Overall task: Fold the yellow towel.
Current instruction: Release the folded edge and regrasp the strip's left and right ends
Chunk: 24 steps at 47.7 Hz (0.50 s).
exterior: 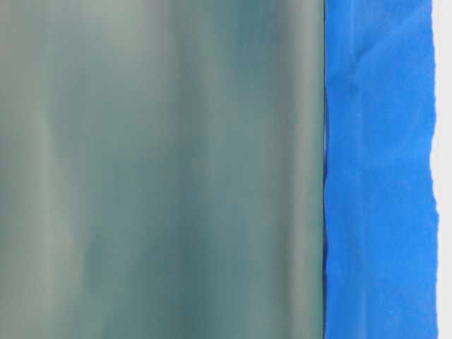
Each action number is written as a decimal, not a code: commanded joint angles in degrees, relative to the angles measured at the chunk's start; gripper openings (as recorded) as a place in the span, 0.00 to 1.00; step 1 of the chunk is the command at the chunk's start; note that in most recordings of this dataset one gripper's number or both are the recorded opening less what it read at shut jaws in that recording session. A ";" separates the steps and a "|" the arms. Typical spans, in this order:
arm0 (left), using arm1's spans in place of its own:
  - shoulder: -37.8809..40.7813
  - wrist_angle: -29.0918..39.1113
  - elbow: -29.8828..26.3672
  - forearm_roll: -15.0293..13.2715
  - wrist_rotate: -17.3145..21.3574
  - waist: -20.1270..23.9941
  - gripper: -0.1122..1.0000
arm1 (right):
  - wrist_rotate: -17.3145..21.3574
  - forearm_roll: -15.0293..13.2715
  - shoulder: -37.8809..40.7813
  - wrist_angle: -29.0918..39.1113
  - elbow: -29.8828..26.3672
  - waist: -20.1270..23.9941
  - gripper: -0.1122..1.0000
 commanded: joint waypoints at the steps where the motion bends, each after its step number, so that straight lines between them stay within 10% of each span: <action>1: 0.09 0.44 -1.41 0.09 1.76 1.58 0.67 | -0.18 -0.62 -0.26 0.88 -1.32 -2.02 0.82; 24: 10.99 0.79 -3.25 0.09 3.25 2.02 0.67 | -0.18 -1.41 9.67 1.41 -3.25 -2.90 0.81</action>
